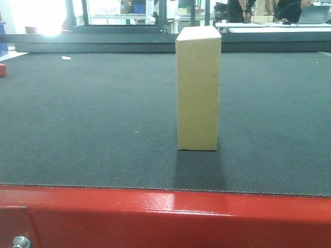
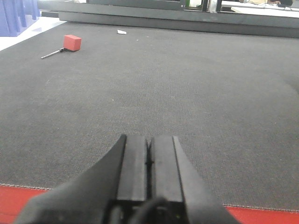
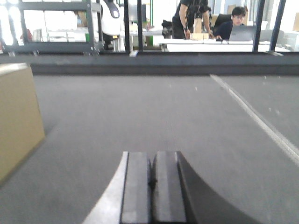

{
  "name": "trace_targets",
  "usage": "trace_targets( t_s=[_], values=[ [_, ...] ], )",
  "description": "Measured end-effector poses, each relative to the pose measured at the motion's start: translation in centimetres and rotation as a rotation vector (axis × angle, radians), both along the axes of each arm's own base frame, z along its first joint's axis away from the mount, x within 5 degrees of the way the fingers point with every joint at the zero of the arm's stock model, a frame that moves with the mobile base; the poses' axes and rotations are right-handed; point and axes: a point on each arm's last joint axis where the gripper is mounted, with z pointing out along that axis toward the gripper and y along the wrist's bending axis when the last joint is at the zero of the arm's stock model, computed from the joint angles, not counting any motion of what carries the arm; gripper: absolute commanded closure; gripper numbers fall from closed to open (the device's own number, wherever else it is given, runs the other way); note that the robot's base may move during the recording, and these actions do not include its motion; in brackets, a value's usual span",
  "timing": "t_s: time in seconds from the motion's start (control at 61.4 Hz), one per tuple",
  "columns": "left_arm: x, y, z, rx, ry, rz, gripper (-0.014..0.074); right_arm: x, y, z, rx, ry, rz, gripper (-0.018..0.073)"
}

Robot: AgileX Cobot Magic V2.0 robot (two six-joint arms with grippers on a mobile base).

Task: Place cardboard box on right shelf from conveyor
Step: 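Move the right gripper open toward the upright tan cardboard box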

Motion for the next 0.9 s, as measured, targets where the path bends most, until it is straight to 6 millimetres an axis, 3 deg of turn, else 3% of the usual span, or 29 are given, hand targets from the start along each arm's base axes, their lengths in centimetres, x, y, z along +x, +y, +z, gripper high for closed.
trace_targets(
  t_s=[0.147,0.228,0.358,0.505,0.635,0.895],
  values=[
    [0.0,0.0,0.0,0.0,0.0,0.0,0.0712,0.4,0.0,4.9,0.005,-0.001,0.009,0.0369],
    [0.0,0.0,0.0,0.0,0.0,0.0,0.0713,1.6,0.0,7.4,0.011,0.052,0.022,0.0181],
    [0.0,0.0,0.0,0.0,0.0,0.0,0.0712,4.4,0.2,10.2,-0.002,0.118,0.07,-0.0038],
    [0.0,0.0,0.0,0.0,0.0,0.0,0.0713,8.6,1.6,12.7,-0.057,0.229,0.179,-0.0025],
    [0.0,0.0,0.0,0.0,0.0,0.0,0.0712,12.8,4.1,14.7,-0.111,0.338,0.308,-0.0025],
    [0.0,0.0,0.0,0.0,0.0,0.0,0.0713,20.6,12.4,17.9,-0.117,0.569,0.53,-0.0025]
  ],
)
